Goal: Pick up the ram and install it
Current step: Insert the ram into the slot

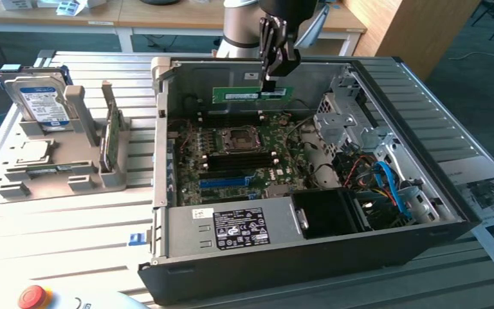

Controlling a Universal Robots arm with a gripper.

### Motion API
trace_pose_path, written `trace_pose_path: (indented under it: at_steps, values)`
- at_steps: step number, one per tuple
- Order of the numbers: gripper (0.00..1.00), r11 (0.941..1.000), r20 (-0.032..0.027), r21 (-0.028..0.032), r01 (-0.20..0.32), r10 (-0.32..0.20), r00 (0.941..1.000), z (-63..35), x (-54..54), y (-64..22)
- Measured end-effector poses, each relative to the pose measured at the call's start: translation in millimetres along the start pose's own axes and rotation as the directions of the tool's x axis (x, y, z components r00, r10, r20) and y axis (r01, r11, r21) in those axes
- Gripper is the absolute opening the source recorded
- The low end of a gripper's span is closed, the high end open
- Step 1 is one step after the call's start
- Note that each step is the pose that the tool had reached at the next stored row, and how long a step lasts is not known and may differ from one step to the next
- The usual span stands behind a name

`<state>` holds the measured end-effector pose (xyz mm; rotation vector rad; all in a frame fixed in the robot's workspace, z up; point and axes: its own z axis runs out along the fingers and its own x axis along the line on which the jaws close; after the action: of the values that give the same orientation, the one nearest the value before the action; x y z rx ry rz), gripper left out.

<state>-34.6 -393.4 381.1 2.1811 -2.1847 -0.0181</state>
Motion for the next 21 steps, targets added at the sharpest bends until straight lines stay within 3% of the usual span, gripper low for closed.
trace_pose_path:
  at_steps: [21]
  values:
    - [0.12,1.0,0.0002,-0.0001,-0.004,0.004,1.0,30.6,-0.9,-1.4]
